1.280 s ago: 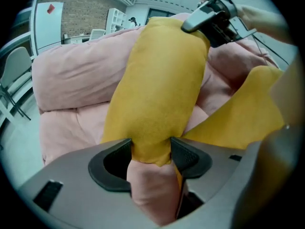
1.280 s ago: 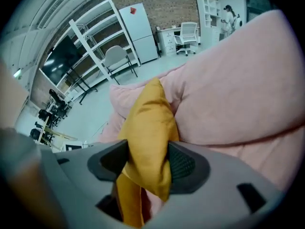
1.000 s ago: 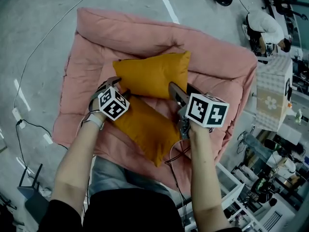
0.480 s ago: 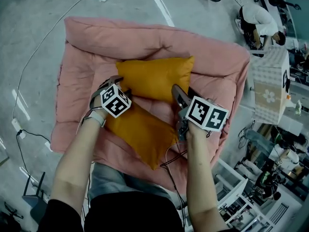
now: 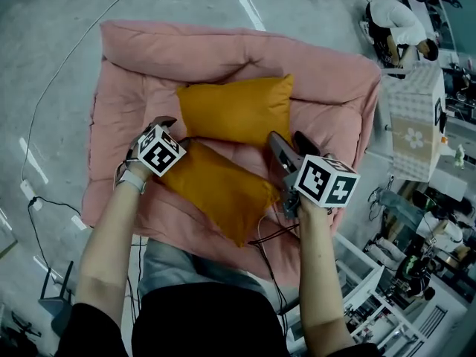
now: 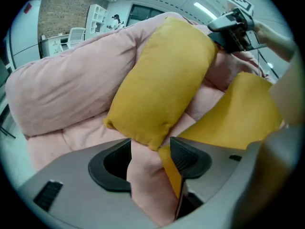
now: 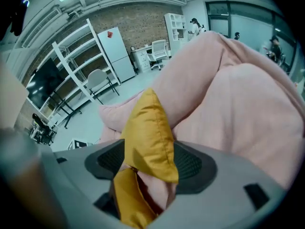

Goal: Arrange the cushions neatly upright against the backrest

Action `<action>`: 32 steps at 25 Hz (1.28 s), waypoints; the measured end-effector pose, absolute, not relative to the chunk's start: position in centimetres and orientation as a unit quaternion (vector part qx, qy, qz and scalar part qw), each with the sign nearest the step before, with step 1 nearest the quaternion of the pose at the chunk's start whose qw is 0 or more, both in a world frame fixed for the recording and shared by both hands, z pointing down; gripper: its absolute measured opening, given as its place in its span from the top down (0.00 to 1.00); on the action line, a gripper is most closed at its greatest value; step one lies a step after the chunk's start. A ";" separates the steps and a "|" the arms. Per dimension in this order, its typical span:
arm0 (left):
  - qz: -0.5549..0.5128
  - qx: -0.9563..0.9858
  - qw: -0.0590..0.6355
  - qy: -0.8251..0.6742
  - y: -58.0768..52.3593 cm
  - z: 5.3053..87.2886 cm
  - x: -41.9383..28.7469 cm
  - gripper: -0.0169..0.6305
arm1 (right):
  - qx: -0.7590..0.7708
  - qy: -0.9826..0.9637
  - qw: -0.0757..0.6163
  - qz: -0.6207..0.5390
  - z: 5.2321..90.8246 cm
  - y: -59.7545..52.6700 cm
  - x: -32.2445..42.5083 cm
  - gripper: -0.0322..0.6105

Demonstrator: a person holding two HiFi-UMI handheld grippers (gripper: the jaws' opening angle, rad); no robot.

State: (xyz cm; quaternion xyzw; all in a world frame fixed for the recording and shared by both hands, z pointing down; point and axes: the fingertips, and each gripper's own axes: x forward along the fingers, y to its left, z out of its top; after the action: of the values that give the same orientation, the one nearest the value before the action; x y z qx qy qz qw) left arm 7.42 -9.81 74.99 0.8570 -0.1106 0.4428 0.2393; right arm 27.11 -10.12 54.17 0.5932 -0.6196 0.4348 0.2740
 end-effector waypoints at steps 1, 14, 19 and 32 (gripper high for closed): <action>0.445 0.854 0.249 -0.106 -9.1 75.1 6.7 0.58 | 0.592 -0.620 0.274 0.436 53.5 -9.3 27.1 0.47; 0.443 0.835 0.315 -0.089 -2.3 78.3 5.6 0.73 | 0.526 -0.601 0.345 0.493 54.7 4.9 21.6 0.47; 0.454 0.845 0.270 -0.086 -1.8 78.2 6.9 0.85 | 0.541 -0.599 0.339 0.484 55.0 4.8 21.6 0.47; 0.396 0.873 0.256 -0.120 -2.0 68.9 6.7 0.77 | 0.581 -0.629 0.264 0.445 51.3 3.1 20.3 0.47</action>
State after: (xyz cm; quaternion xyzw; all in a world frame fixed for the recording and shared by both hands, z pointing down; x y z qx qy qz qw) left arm 6.72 -2.00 68.91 0.8734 -0.1201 0.3961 0.2565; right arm 20.28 3.11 51.33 0.5808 -0.6286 0.4448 0.2640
